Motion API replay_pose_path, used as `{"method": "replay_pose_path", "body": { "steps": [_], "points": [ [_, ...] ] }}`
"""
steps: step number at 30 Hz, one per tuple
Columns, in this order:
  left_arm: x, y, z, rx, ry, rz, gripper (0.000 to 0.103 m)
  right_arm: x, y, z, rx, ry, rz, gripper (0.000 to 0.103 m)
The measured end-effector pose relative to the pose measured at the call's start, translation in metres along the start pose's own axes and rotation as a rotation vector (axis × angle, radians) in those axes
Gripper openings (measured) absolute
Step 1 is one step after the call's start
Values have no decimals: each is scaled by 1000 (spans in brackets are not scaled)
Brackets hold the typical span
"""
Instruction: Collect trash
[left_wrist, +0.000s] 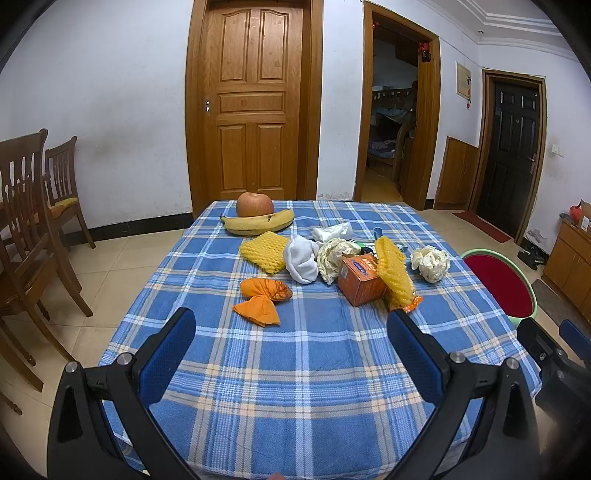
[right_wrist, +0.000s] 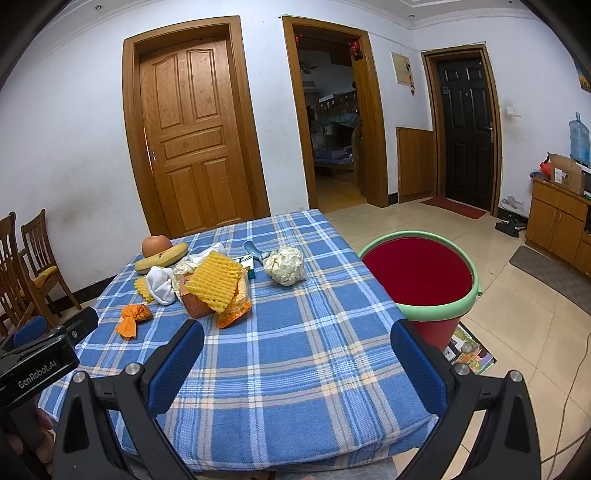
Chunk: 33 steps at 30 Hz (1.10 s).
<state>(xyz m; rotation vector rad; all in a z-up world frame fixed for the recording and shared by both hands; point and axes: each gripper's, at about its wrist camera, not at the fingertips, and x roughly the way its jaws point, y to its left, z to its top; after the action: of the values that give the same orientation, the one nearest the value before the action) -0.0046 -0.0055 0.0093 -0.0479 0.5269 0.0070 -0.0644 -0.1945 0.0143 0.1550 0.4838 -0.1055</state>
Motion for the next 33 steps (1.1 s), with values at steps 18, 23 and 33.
{"method": "replay_pose_path", "body": {
  "steps": [18,23,33],
  "points": [
    [-1,6,5,-2,-4,-11,102,-2,1,2,-2,1,0,103],
    [-1,7,5,-1,-5,-10,102,-2,1,1,0,1,2,103],
    [-1,9,7,-5,-10,-12,102,-3,3,3,-2,-1,-1,103]
  ]
}}
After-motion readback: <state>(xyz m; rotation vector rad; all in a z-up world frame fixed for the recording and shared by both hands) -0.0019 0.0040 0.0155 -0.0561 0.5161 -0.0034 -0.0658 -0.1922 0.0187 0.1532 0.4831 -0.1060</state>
